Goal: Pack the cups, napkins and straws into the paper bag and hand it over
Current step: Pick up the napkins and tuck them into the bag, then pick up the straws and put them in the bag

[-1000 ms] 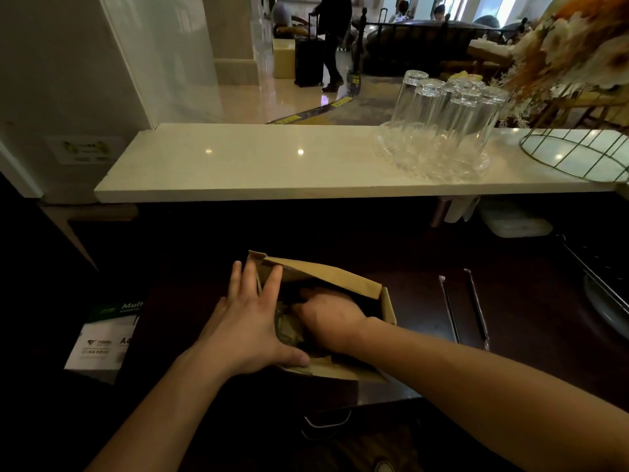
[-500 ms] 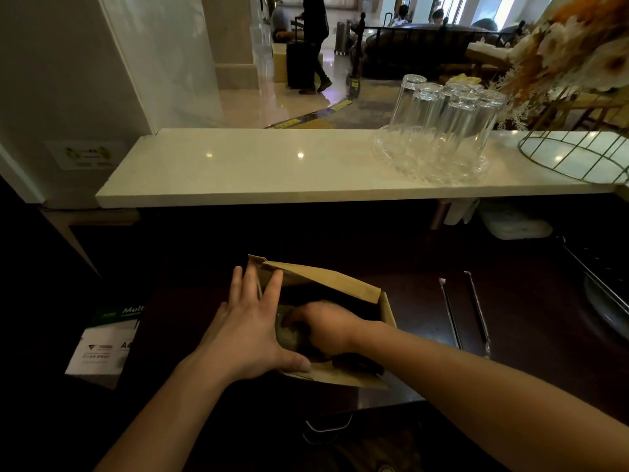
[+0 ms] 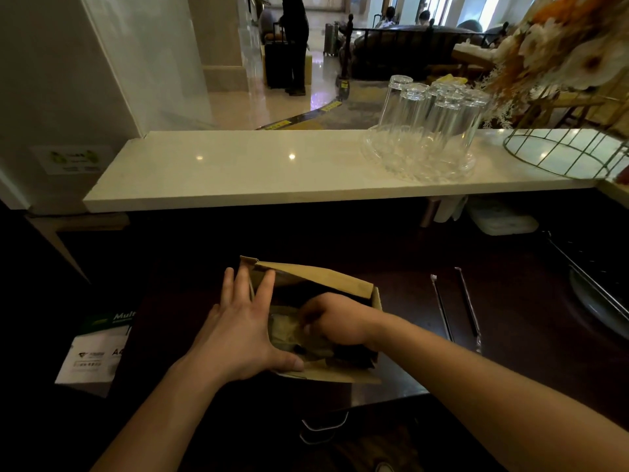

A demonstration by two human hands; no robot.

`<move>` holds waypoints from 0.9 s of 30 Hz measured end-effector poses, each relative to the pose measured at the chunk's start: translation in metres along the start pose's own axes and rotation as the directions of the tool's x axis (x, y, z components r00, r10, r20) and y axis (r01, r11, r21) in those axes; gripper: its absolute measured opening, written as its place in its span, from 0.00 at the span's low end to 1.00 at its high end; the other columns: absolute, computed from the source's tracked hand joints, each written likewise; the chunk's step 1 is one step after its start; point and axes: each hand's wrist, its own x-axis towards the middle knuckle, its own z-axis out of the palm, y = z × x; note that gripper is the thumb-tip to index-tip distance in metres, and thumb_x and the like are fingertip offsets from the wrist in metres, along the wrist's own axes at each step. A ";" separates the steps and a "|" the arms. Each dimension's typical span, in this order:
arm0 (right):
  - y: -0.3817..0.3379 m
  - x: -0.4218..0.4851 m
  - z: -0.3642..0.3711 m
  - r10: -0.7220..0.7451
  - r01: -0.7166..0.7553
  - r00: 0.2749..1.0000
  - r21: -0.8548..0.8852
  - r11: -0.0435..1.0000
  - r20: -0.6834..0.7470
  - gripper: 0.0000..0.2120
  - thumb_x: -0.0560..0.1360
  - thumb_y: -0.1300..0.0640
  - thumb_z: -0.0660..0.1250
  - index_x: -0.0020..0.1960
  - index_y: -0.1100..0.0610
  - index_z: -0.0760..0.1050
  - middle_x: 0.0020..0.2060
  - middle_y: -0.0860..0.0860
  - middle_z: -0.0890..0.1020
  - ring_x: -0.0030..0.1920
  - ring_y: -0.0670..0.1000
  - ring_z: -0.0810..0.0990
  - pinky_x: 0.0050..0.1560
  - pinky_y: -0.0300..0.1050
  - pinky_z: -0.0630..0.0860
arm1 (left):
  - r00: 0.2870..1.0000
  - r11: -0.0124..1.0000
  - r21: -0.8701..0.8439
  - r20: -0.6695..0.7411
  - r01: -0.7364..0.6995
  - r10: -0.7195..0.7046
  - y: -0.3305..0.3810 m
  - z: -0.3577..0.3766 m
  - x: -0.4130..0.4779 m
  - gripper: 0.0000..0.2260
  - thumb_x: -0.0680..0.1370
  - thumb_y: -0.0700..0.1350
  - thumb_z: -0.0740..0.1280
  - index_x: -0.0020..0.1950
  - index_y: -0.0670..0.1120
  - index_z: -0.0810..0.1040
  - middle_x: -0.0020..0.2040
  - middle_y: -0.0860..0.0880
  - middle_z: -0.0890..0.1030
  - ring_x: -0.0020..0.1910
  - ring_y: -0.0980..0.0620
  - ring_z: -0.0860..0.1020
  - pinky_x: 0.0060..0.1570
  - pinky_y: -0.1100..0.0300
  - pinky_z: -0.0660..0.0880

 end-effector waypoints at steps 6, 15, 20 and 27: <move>-0.014 -0.057 -0.036 -0.139 0.223 0.966 0.432 0.874 -0.218 0.10 0.77 0.66 0.66 0.57 0.62 0.79 0.44 0.60 0.84 0.42 0.56 0.83 0.46 0.48 0.81 | 1.000 1.000 -0.019 0.005 0.013 -0.012 -0.001 -0.001 0.000 0.64 0.55 0.75 0.70 0.76 0.56 0.31 0.76 0.48 0.27 0.74 0.46 0.27 0.72 0.38 0.53; 0.143 -0.034 -0.087 0.289 -0.183 0.658 0.224 0.957 -0.696 0.05 0.74 0.61 0.69 0.40 0.53 0.80 0.30 0.53 0.82 0.28 0.52 0.80 0.34 0.49 0.82 | 0.996 0.996 -0.090 -0.089 -0.001 -0.007 0.004 0.000 0.002 0.61 0.59 0.73 0.71 0.76 0.58 0.33 0.77 0.51 0.30 0.75 0.49 0.30 0.73 0.39 0.56; 0.216 -0.018 -0.079 0.436 -0.598 0.705 -0.138 0.790 -0.559 0.07 0.74 0.54 0.69 0.47 0.58 0.77 0.38 0.54 0.81 0.39 0.54 0.81 0.42 0.50 0.81 | 0.997 0.997 -0.070 -0.076 0.014 -0.019 0.004 0.000 0.004 0.61 0.58 0.74 0.71 0.76 0.57 0.33 0.77 0.50 0.30 0.75 0.49 0.30 0.72 0.39 0.56; 0.239 -0.001 -0.065 0.506 -0.657 0.697 -0.170 0.735 -0.508 0.09 0.77 0.64 0.61 0.55 0.62 0.76 0.49 0.59 0.80 0.48 0.59 0.82 0.50 0.54 0.81 | 0.997 0.998 -0.046 -0.062 0.031 -0.034 0.008 0.000 0.010 0.61 0.58 0.74 0.70 0.76 0.56 0.33 0.77 0.48 0.31 0.75 0.47 0.30 0.74 0.39 0.55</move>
